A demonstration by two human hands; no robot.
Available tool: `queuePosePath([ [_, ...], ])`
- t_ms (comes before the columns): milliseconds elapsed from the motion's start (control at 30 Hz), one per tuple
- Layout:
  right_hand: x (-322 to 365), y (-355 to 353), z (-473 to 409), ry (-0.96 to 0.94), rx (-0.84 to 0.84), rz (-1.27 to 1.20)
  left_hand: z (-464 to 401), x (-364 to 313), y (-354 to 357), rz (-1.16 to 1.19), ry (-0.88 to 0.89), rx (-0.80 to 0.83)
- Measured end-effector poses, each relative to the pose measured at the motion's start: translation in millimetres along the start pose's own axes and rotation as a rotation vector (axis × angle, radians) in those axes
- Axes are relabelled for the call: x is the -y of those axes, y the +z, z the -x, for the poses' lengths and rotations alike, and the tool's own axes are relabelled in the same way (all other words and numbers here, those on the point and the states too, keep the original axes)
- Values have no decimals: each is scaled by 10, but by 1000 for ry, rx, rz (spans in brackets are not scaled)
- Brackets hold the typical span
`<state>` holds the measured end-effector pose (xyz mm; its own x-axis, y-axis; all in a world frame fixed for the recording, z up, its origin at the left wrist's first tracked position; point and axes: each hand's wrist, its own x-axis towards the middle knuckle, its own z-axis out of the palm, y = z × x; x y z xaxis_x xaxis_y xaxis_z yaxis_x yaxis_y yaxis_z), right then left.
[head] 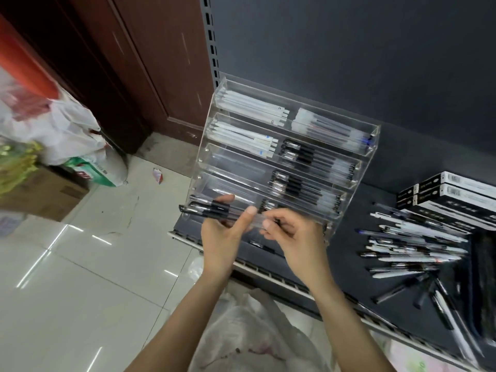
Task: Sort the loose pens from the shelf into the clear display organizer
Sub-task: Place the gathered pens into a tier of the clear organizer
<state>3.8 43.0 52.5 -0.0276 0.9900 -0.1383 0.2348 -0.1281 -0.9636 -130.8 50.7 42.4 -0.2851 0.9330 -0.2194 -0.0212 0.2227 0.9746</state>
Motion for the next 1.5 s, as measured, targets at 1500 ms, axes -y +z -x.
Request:
queuePosePath([
  [1500, -319, -128, 238, -76, -150, 1060, -413, 322, -332, 153, -296, 415],
])
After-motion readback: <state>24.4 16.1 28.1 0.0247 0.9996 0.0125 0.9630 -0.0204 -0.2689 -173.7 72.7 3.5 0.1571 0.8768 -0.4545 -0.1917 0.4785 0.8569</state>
